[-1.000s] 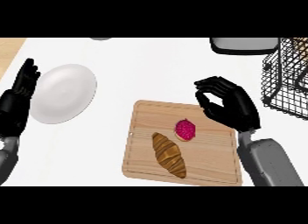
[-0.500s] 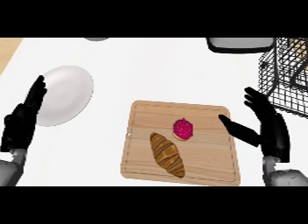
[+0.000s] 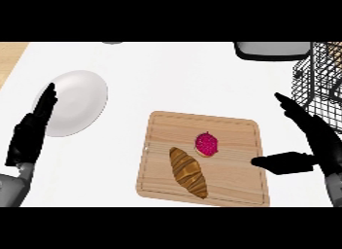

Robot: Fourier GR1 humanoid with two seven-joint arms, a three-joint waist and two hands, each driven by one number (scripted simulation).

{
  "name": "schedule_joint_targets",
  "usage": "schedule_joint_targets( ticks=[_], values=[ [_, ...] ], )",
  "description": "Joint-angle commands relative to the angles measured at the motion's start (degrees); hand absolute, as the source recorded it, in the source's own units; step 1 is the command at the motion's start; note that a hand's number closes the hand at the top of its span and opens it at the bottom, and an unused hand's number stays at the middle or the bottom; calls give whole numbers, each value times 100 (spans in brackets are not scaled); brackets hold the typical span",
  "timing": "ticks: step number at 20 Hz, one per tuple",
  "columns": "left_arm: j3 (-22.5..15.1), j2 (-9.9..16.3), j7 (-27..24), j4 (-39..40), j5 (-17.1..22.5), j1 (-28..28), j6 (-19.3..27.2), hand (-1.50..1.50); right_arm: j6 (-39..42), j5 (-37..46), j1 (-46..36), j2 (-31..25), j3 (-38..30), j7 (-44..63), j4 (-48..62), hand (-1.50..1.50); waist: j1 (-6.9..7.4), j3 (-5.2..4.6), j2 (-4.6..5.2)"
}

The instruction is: Pick the cupcake from the cutting board and place it in the tiered basket

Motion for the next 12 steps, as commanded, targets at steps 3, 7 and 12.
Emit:
schedule_joint_targets(
  ticks=[3, 7, 12],
  values=[
    [-185, -333, -28, -6, -333, 17, 226, 0, 937, -85, -1292, -89, 512, 2041, -262, -150, 82, 9, 18],
    [148, -140, 33, -57, -175, 105, -85, 0, 1021, 83, -2266, 462, 584, 3035, 294, -150, 85, 12, 20],
    [194, -157, 181, -285, -289, 53, -150, 0, 1095, 90, -2581, 1000, 667, 3068, 1275, -150, 89, 17, 26]
  ],
)
